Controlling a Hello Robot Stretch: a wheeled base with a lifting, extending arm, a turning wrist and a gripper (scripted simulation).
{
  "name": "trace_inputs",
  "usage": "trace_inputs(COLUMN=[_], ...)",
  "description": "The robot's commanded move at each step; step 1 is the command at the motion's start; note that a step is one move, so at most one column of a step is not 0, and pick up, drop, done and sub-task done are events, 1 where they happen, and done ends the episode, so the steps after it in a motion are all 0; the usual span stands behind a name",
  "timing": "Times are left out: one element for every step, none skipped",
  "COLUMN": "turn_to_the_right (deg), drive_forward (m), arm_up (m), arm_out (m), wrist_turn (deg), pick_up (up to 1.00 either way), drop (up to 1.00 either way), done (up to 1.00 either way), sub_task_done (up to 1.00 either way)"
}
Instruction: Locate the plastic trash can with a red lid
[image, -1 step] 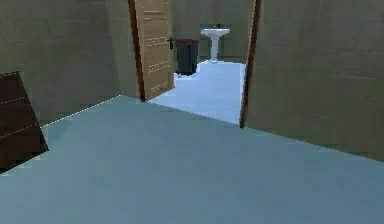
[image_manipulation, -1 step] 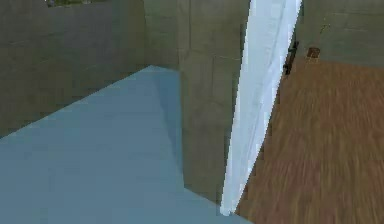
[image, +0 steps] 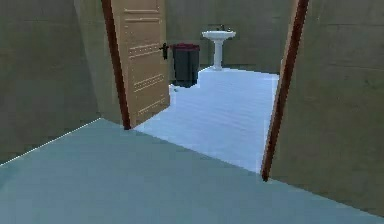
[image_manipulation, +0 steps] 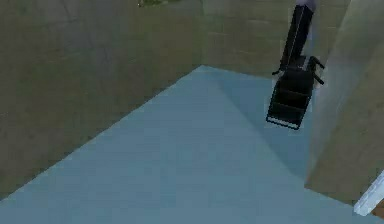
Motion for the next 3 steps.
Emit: trace_inputs(turn_to_the_right=[0.0, 0.0, 15.0], drive_forward=[1.0, 0.55, 0.0], arm_up=[0.0, 0.0, 0.0], arm_out=[0.0, 0.0, 0.0], wrist_turn=[0.0, 0.0, 0.0], pick_up=[0.0, 0.0, 0.0], drop=[0.0, 0.0, 0.0], done=[0.0, 0.0, 0.0], sub_task_done=[0.0, 0.0, 0.0])
